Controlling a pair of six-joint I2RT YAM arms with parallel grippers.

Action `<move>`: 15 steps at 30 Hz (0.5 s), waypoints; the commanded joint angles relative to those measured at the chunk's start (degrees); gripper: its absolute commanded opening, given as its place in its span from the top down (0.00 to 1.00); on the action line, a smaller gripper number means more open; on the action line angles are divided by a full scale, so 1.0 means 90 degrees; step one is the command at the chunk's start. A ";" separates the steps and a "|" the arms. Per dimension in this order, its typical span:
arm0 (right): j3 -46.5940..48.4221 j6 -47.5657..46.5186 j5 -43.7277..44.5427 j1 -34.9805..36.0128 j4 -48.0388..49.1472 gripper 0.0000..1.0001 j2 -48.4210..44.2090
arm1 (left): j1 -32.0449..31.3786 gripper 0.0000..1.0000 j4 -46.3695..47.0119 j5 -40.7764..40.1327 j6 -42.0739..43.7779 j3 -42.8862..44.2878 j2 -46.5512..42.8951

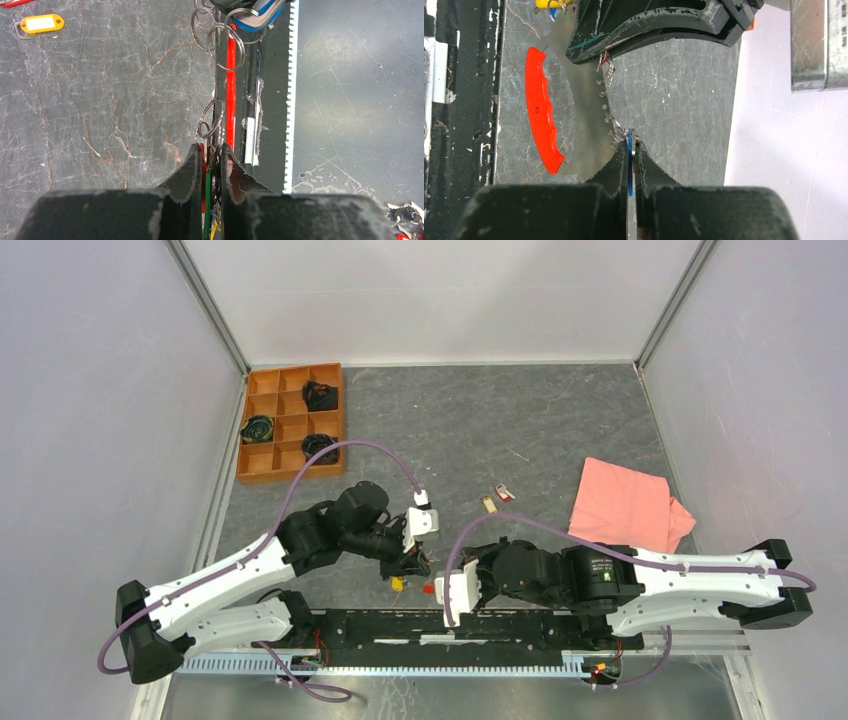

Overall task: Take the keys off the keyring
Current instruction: Remove the key from the keyring.

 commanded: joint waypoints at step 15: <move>0.0060 -0.0477 0.0959 0.0030 0.1481 1.00 0.0118 | 0.0031 0.98 0.0196 0.0691 0.0404 0.0148 -0.0427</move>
